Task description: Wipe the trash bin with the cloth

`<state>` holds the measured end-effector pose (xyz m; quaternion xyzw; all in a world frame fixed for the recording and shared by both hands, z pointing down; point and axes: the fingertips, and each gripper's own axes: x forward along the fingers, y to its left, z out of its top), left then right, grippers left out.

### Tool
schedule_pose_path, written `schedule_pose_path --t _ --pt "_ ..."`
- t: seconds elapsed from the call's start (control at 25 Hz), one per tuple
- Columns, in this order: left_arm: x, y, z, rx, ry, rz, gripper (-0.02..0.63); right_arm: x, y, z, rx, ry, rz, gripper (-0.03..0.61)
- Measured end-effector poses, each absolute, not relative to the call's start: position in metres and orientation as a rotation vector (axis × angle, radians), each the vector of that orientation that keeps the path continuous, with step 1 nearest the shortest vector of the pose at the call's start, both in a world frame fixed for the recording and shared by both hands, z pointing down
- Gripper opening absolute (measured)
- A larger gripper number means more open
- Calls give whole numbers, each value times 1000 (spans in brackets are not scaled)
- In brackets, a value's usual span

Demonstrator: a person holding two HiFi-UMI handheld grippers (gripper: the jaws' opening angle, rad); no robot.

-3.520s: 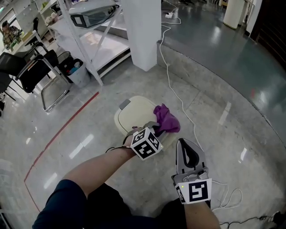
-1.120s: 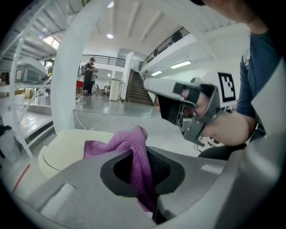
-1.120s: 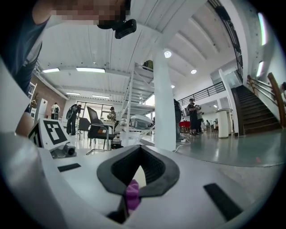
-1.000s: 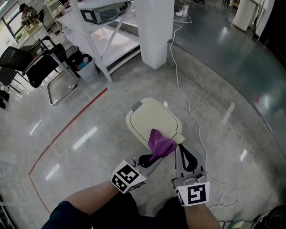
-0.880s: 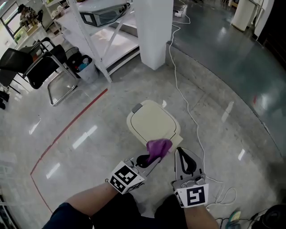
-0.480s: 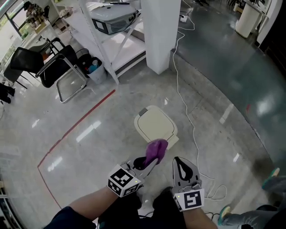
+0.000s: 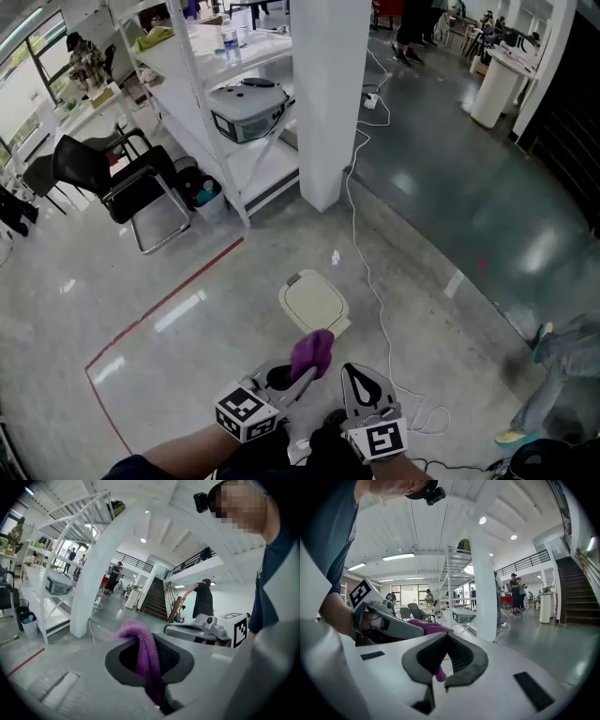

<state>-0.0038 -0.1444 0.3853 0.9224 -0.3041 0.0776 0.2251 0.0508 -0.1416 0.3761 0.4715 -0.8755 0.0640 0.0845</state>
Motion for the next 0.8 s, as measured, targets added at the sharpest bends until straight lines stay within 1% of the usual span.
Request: schedule_pose_path --t 0.2,0.44,0.6,0.8 --pt "-6 -128 307 2562 -850 179 23 39 -126 311 1370 -2643 200 6" --pt "-14 -107 244 2600 -896 176 23 29 -109 249 1314 -2674 133 6" --pt "-26 -96 211 2618 -931 180 23 22 -98 220 1285 -2685 132 6" --pt "-37 -83 190 2654 -932 175 23 14 -84 202 1265 -2718 100 6"
